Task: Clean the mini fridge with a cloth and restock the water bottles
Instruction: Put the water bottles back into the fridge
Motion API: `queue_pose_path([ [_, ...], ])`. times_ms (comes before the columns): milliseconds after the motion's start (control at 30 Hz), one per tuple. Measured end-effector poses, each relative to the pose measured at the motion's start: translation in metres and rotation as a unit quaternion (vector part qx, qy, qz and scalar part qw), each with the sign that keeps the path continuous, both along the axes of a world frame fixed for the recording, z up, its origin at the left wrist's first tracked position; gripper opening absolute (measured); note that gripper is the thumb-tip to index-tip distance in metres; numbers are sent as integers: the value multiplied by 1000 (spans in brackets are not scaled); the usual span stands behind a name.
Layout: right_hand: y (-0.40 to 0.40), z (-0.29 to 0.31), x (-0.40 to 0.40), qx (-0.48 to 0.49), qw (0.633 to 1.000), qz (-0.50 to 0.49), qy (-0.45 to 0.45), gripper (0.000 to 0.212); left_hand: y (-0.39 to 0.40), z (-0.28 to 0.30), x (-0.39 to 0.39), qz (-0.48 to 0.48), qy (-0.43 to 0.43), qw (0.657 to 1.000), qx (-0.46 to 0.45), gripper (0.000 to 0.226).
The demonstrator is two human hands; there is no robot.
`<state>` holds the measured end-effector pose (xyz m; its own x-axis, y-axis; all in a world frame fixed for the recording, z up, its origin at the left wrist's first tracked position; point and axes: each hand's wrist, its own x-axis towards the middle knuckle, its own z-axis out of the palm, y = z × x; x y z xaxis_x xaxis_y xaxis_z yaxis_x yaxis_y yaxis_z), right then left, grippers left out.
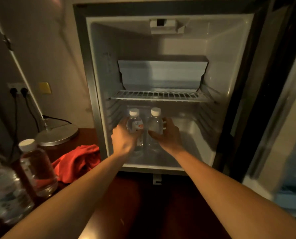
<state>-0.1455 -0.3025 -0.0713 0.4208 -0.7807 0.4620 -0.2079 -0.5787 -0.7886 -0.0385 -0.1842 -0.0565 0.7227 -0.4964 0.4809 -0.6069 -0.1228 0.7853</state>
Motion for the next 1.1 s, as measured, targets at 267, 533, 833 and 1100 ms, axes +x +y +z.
queue_pose_path([
  [267, -36, -11, 41, -35, 999, 15, -21, 57, -45, -1, 29, -17, 7, 1000, -8, 41],
  [533, -66, -22, 67, -48, 998, 14, -48, 66, -69, -12, 46, -27, 24, 999, -11, 48],
  [833, -41, -7, 48, -1, 999, 9, 42, 63, -64, -10, 49, -8, 33, 996, 83, 46],
  [1100, 10, 9, 17, 15, 990, -21, 137, 64, 5, -12, 21, -26, 14, 993, 119, 49],
])
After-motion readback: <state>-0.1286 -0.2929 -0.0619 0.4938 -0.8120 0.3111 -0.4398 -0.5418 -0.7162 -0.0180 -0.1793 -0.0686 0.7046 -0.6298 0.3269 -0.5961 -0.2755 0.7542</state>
